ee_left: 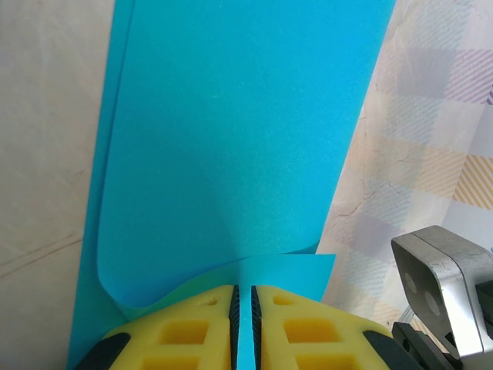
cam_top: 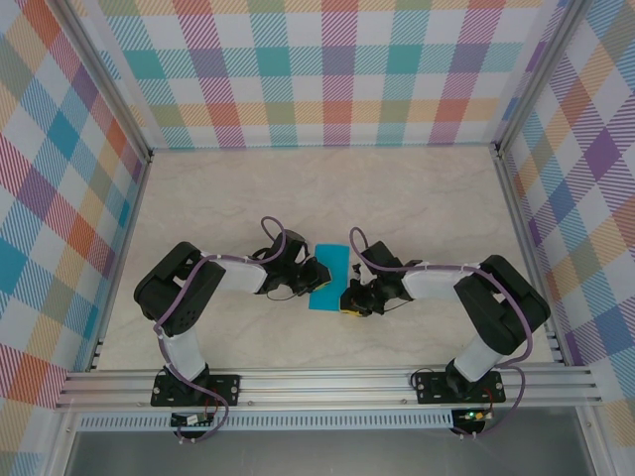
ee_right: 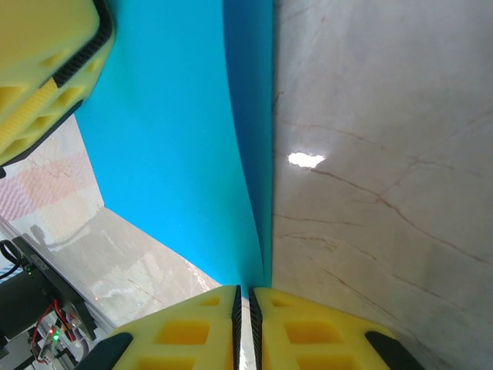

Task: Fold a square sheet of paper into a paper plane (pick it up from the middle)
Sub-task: Fold the triangle a second time at the center of the table.

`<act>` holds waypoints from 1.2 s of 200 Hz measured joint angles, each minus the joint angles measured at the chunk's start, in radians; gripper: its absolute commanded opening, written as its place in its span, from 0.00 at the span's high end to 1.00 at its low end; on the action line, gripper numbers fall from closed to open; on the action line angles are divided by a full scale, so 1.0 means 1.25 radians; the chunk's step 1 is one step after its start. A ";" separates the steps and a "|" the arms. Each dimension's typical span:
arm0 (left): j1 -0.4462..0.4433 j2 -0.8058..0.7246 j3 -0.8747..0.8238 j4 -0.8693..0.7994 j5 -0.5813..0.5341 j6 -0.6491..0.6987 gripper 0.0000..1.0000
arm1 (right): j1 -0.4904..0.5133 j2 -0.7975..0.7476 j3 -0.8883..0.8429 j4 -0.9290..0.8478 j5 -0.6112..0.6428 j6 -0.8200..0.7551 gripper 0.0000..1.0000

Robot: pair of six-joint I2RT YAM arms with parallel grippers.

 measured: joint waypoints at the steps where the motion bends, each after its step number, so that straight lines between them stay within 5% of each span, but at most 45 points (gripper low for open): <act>1: 0.000 0.000 0.000 0.000 0.000 0.000 0.85 | 0.000 0.000 0.000 0.000 0.000 0.000 0.85; 68: 0.000 0.000 0.000 0.000 0.000 0.000 0.84 | -0.001 -0.091 -0.003 -0.027 0.005 0.006 0.83; 142: 0.000 0.000 0.000 0.000 0.000 0.000 0.84 | -0.001 0.045 0.057 0.013 0.006 0.019 0.84; 240: -0.003 -0.023 0.005 -0.019 -0.001 0.015 0.74 | -0.002 0.029 0.013 0.078 0.013 0.024 0.85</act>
